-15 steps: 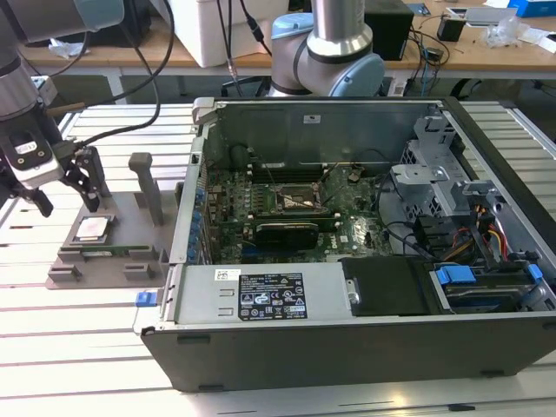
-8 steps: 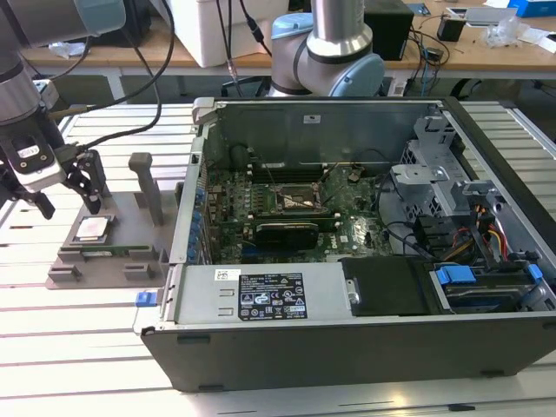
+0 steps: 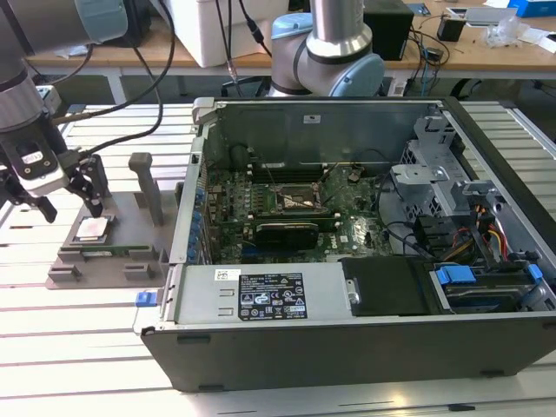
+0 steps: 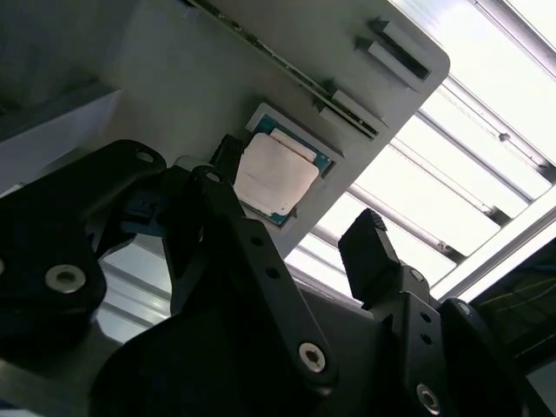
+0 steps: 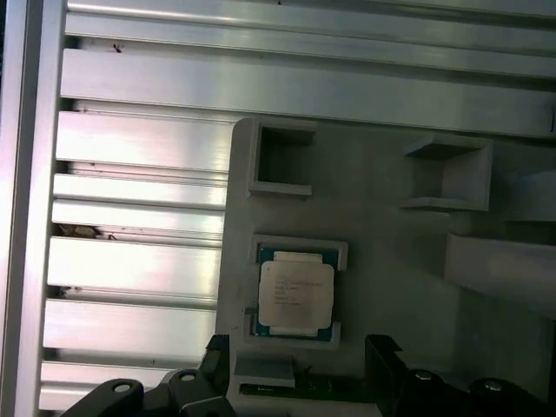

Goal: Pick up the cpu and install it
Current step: 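Pick up the cpu and move it towards the insertion slot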

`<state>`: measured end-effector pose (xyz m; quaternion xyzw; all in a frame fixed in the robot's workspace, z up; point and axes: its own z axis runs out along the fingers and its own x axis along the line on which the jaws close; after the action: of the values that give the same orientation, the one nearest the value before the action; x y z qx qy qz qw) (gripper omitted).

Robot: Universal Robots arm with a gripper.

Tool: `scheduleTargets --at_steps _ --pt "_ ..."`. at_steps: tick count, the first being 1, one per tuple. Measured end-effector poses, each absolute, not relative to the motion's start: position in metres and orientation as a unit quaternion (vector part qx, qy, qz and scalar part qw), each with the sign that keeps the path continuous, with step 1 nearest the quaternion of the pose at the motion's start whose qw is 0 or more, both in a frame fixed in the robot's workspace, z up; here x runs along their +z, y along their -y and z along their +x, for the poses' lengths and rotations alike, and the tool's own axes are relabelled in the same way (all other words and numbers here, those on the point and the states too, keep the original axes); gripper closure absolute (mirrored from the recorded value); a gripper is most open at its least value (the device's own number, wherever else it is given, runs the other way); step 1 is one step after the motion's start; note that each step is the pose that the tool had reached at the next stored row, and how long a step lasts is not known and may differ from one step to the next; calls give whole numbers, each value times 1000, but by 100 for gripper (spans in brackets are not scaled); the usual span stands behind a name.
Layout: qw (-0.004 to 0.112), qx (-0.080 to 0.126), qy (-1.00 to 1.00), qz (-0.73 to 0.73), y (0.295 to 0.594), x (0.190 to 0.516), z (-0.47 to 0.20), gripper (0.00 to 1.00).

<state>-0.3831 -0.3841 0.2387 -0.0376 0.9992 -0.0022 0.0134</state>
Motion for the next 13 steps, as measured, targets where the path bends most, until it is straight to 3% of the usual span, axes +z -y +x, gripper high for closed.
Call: scheduleTargets --at_steps 13 --pt "13 -3 -999 -38 375 215 -380 28"
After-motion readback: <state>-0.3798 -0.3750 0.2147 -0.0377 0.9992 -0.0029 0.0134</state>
